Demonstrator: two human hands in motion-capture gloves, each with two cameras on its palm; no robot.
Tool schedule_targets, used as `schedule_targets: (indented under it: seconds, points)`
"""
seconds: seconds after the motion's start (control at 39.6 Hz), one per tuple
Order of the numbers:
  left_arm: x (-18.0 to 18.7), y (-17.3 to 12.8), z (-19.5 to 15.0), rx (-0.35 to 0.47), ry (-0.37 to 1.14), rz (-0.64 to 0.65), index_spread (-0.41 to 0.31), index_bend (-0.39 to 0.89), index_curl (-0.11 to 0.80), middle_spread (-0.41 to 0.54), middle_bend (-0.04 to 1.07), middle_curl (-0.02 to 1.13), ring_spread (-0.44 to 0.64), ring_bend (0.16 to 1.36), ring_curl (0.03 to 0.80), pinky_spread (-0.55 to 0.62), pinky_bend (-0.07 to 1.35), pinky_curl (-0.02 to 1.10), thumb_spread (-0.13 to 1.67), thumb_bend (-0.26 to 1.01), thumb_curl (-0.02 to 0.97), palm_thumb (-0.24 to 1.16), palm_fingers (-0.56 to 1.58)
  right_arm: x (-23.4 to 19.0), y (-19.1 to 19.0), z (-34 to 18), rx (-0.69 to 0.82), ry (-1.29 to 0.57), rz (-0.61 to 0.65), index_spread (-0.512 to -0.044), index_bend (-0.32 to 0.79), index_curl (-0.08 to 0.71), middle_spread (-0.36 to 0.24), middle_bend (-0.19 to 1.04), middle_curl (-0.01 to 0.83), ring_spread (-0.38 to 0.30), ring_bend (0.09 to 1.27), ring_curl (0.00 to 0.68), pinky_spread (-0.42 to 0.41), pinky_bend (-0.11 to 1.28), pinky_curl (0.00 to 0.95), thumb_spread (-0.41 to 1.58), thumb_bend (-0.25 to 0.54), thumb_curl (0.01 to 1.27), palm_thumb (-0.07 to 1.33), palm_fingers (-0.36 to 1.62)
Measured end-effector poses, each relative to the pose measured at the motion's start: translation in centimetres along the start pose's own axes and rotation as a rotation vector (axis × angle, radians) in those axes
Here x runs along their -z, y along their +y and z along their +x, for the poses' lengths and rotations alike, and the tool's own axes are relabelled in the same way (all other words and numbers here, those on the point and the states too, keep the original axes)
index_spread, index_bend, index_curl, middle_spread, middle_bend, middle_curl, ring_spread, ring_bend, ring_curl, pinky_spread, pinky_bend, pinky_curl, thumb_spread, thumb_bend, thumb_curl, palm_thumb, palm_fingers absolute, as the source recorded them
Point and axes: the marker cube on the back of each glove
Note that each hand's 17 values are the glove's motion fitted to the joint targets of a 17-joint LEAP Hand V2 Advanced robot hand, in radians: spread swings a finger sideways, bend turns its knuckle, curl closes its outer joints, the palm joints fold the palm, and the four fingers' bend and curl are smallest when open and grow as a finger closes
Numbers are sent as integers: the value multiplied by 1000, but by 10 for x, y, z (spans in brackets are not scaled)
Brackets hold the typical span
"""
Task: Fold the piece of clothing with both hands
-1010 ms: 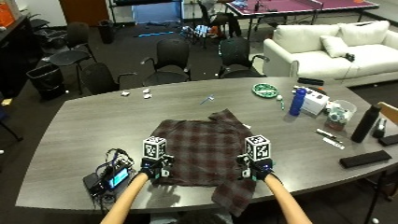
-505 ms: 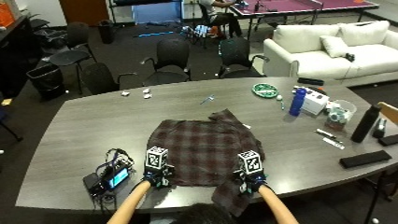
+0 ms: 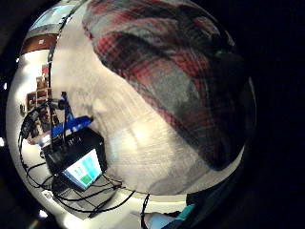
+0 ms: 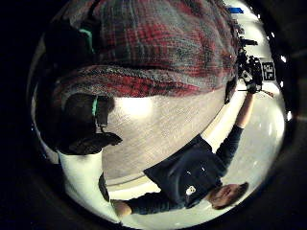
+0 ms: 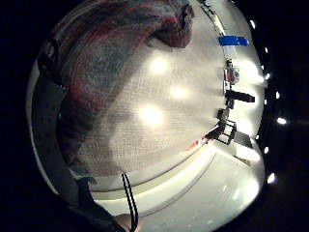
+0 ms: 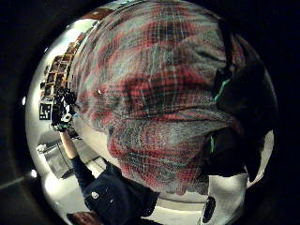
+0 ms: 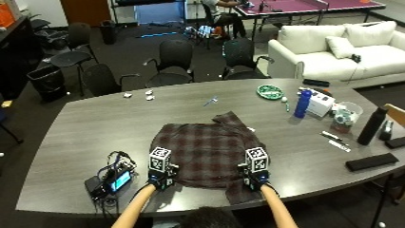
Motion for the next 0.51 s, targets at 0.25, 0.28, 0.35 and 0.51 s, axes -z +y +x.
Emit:
schedule_targets:
  seconds: [0.25, 0.28, 0.35, 0.51]
  points:
    - [8, 12, -2, -32, -45, -80, -255, 344, 443, -204, 338, 444, -124, 312, 296, -167, 221, 347, 1134, 32, 396, 692, 1006, 2, 11, -7, 27, 90, -6, -262, 300, 387, -206, 340, 486, -258, 562, 422, -332, 557, 364, 477, -19, 605, 964, 1314]
    - [10, 15, -2, -33, -57, -94, -258, 339, 445, -209, 335, 447, -131, 310, 299, -171, 210, 347, 1130, 33, 402, 705, 1016, 4, 14, -8, 38, 99, -10, -260, 304, 396, -205, 345, 489, -259, 559, 424, -334, 553, 364, 454, -21, 612, 966, 1314]
    - [19, 28, 0, -53, -66, -134, -256, 316, 451, -220, 316, 450, -161, 304, 307, -193, 200, 352, 1075, 39, 439, 757, 1052, 5, 17, -6, 67, 104, 5, -256, 314, 416, -205, 364, 500, -260, 561, 432, -345, 545, 369, 387, -22, 634, 977, 1325]
    - [33, 47, 5, -311, 31, -75, -261, 304, 473, -230, 319, 476, -212, 287, 329, -214, 165, 352, 1004, 36, 497, 816, 1094, 20, 34, 8, 141, 80, 128, -246, 334, 450, -198, 390, 517, -260, 575, 451, -342, 540, 383, 283, -27, 668, 982, 1338]
